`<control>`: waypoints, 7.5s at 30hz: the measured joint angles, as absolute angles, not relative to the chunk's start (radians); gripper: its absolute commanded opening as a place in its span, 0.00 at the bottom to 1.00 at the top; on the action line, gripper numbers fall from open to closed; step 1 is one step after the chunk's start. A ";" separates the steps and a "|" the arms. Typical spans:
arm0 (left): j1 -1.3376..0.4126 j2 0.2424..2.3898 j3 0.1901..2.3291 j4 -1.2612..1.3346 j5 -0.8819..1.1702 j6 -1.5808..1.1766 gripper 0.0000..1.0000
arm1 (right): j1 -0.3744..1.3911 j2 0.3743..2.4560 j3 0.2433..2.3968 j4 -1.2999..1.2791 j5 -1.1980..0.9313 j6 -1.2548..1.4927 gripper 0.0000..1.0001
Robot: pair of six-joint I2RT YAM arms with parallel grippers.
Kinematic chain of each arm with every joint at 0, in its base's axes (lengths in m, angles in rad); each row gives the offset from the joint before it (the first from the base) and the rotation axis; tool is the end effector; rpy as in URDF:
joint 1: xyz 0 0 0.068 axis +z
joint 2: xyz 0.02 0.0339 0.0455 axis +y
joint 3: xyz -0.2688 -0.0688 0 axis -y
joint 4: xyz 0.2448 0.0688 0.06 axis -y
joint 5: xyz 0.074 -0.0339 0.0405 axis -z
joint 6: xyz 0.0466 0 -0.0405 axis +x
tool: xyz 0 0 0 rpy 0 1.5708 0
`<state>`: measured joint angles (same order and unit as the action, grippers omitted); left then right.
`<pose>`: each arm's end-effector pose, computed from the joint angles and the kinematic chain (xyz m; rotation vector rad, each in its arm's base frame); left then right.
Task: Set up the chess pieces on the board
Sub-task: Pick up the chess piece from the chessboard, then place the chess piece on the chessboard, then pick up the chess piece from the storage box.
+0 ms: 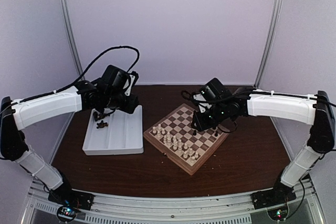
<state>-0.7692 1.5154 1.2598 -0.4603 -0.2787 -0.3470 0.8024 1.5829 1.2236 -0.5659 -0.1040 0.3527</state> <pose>0.2581 -0.2320 0.3001 0.3329 2.2439 -0.2768 0.2369 0.2521 0.2562 -0.6224 2.5187 0.5868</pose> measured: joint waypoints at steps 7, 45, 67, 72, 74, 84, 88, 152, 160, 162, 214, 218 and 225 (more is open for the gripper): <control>-0.704 1.325 1.080 -0.517 -0.337 -0.402 0.41 | 0.810 1.742 1.335 -0.640 -0.070 0.339 0.32; -0.629 1.246 0.953 -0.548 -0.364 -0.478 0.43 | 0.807 1.971 1.456 -0.712 0.088 0.273 0.22; -0.629 1.262 0.953 -0.547 -0.362 -0.482 0.43 | 0.789 1.930 1.431 -0.721 0.134 0.265 0.13; -0.629 1.264 0.953 -0.547 -0.358 -0.484 0.43 | 0.767 1.886 1.396 -0.723 0.142 0.266 0.12; -0.629 1.264 0.953 -0.547 -0.357 -0.485 0.43 | 0.759 1.872 1.382 -0.723 0.147 0.267 0.12; -0.629 1.270 0.953 -0.547 -0.344 -0.490 0.43 | 0.710 1.853 1.333 -0.718 0.150 0.268 0.12; -0.629 1.270 0.954 -0.547 -0.342 -0.490 0.43 | 0.698 1.853 1.328 -0.714 0.148 0.268 0.12; -0.545 1.332 0.956 -0.548 -0.339 -0.527 0.41 | 0.709 1.664 1.319 -0.716 0.112 0.208 0.29; -0.406 1.441 0.956 -0.534 -0.276 -0.526 0.37 | 0.738 1.559 1.301 -0.666 0.084 0.186 0.30; -0.367 1.479 0.956 -0.521 -0.247 -0.521 0.37 | 0.738 1.547 1.297 -0.657 0.082 0.185 0.29; -0.208 1.684 0.914 -0.433 -0.061 -0.411 0.19 | 0.738 1.539 1.283 -0.638 0.040 0.199 0.29; -0.208 1.682 0.908 -0.415 -0.047 -0.411 0.12 | 0.740 1.523 1.263 -0.635 0.022 0.217 0.30; -0.209 1.561 0.790 -0.388 0.029 -0.414 0.09 | 0.745 1.508 1.252 -0.606 -0.049 0.247 0.30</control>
<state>-0.2089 1.5612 0.7902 -0.3882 0.0292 -0.4141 0.7452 1.5082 1.2518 -0.6060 -0.0486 0.2470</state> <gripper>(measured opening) 0.152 0.300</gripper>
